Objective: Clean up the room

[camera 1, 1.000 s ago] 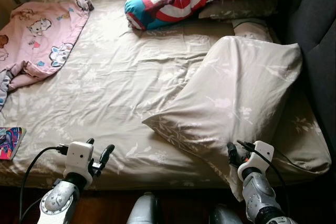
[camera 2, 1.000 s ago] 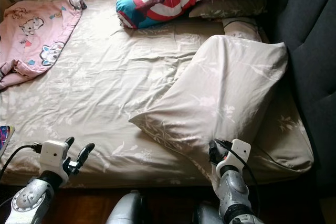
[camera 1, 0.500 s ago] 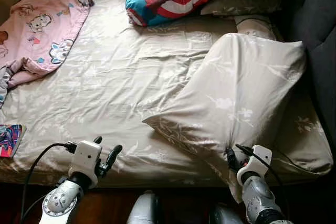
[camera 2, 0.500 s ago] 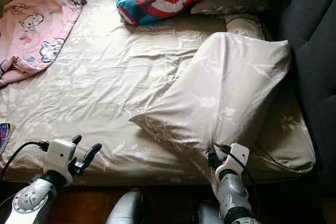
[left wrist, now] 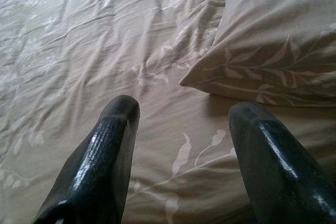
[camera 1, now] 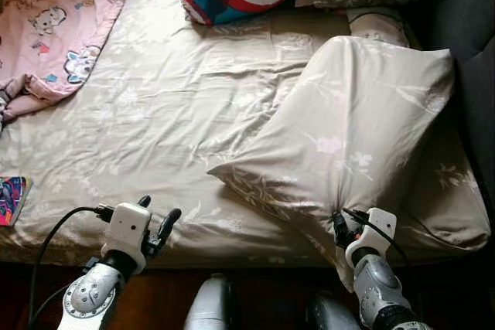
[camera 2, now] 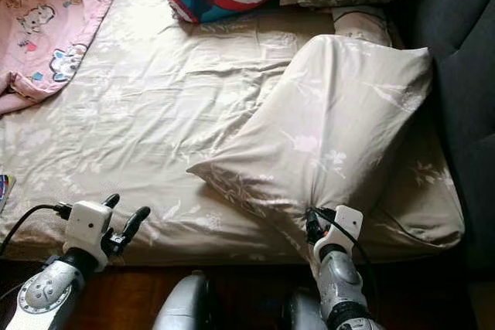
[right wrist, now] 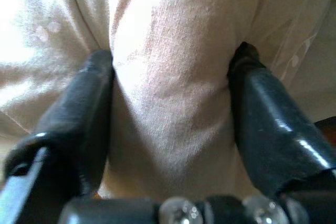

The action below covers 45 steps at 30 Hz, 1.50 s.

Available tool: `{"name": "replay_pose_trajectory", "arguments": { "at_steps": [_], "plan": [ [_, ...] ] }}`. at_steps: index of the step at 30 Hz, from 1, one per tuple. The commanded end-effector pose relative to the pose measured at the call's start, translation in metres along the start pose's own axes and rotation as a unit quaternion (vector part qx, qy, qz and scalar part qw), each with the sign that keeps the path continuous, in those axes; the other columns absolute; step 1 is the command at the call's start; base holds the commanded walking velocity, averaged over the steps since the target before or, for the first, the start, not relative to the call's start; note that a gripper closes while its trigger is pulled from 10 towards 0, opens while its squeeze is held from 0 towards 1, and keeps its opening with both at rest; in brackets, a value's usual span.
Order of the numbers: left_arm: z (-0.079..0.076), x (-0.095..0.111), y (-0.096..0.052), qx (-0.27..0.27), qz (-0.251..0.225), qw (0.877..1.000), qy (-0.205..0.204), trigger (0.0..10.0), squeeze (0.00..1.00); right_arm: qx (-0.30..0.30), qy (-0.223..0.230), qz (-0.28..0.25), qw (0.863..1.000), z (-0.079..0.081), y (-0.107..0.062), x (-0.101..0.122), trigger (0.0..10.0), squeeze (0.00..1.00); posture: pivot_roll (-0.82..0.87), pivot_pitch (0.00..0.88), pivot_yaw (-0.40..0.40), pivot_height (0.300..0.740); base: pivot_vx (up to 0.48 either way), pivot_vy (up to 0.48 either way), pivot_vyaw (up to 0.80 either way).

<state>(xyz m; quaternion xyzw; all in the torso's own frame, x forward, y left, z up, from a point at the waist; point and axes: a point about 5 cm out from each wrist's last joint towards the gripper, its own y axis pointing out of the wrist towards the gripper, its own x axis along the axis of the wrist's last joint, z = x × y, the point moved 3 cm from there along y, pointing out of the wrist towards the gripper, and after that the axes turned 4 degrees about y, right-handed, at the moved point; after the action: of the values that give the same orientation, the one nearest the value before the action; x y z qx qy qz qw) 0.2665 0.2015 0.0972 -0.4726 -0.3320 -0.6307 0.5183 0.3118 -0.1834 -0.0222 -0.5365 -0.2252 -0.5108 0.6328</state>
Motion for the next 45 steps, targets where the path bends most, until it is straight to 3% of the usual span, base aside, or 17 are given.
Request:
{"name": "replay_pose_trajectory", "arguments": {
  "at_steps": [1, 28, 45],
  "plan": [
    [0.0, -0.006, -0.004, 0.007, 0.017, 1.0, -0.003, 10.0, 0.0, 0.002, -0.011, 0.077, 0.997, -0.001, -0.013, -0.044, 0.0, 0.0, 0.25, 0.318, 0.098, 0.66, 0.0, 0.0, 0.0],
    [0.008, -0.013, 0.0, 0.044, 0.025, 0.998, -0.026, 10.0, 0.0, -0.017, -0.008, 0.065, 0.998, -0.008, -0.015, -0.044, 0.0, 0.0, 0.23, 0.286, 0.077, 0.66, 0.0, 0.0, 0.0],
    [0.002, -0.018, 0.02, 0.059, 0.016, 0.997, -0.053, 10.0, 0.0, -0.022, -0.001, 0.047, 0.999, -0.015, -0.014, -0.035, 0.0, 0.0, 0.17, 0.214, 0.038, 0.66, 0.0, 0.0, 0.0]
  ]
}}
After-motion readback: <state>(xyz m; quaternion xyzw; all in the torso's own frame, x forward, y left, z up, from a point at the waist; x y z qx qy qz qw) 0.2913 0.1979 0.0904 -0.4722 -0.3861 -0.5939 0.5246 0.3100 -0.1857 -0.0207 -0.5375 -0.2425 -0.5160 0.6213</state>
